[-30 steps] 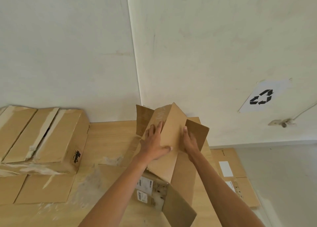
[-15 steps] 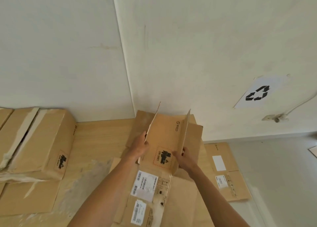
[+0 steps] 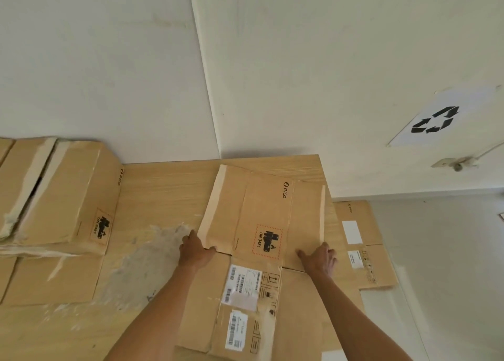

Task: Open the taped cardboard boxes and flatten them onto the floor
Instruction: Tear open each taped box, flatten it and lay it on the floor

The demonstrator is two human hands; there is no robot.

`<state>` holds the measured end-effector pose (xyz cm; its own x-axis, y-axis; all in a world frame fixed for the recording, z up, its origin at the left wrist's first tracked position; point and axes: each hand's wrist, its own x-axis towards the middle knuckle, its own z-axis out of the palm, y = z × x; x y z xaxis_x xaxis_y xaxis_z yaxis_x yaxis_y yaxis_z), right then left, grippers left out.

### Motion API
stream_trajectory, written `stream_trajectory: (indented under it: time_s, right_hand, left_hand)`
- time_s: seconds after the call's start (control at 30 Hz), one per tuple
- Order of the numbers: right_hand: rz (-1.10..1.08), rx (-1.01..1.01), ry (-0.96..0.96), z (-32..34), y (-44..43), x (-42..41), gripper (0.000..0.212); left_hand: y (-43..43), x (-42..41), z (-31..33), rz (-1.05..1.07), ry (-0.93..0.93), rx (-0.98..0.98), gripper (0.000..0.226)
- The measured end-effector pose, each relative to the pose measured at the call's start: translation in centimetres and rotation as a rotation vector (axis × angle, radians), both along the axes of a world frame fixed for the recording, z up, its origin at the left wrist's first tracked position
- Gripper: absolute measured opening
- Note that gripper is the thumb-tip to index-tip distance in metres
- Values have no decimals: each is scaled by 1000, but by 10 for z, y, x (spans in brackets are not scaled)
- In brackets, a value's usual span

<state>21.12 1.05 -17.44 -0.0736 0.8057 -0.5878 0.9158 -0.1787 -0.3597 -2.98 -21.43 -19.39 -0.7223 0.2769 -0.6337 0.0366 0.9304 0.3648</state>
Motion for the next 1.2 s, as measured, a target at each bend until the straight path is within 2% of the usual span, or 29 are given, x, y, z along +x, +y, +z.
stream_trajectory:
  time_s: [0.1,0.2,0.3,0.4,0.57,0.7,0.9,1.1,1.2]
  right_hand:
    - [-39,-18,4,-5,10,3,82]
    - [0,-60,-57,-5,23,5,86]
    - [-7,-126,-65,-3,33,5,90]
    - [-73,-137,-49,-4,35,6,82]
    - [-117,-147,133,7,22,1,78]
    - [-26,-77,274,23,13,-8,45]
    - [122,61,317,39,-8,-19,31]
    - [265,135,392,63,-29,-18,41]
    - [298,155,445,73,-38,-17,45]
  left_hand:
    - [-10,1,-5,13,-3,-17,86]
    - [-21,-3,-12,17,-77,0,84]
    - [-26,0,-14,40,-132,128,64]
    - [-25,7,-11,36,-112,239,49]
    - [-18,11,5,14,-4,279,36]
    - [-11,22,18,-14,80,317,22]
    - [-13,38,28,-56,164,310,23]
    - [-23,52,54,-46,226,300,39]
    - [-30,58,65,-26,247,316,38]
